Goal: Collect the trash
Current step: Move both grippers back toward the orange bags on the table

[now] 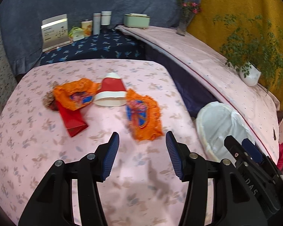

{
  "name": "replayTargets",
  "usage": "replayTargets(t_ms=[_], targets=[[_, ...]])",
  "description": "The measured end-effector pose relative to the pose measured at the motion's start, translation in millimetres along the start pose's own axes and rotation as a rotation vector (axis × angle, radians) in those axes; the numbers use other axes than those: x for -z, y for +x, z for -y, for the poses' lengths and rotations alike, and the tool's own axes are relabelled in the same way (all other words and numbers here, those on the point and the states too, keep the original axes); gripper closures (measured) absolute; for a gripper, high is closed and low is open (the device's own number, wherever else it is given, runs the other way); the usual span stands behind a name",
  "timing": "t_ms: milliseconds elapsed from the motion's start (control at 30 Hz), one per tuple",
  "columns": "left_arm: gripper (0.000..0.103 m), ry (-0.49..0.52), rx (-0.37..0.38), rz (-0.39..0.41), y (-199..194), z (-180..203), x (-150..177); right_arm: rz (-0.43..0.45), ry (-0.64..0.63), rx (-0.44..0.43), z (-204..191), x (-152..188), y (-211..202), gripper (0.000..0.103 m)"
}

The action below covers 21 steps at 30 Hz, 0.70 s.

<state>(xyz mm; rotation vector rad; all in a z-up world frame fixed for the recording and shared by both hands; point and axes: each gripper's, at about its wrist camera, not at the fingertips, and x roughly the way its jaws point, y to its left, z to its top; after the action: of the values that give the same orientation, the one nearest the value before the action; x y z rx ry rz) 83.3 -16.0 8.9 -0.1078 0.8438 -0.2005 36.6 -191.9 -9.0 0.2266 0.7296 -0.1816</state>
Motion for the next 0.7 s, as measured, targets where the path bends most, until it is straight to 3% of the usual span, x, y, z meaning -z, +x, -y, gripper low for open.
replayTargets(t_ms=[367,700], targets=[[0.054,-0.07,-0.064,-0.009,-16.3,-60.3,21.8,-0.012,-0.131,-0.038,-66.9,17.7,-1.3,0.046],[0.053,-0.112,-0.081,-0.031,-11.8,-91.9,39.4,-0.043,-0.198,-0.046,-101.2,37.0,6.2,0.046]])
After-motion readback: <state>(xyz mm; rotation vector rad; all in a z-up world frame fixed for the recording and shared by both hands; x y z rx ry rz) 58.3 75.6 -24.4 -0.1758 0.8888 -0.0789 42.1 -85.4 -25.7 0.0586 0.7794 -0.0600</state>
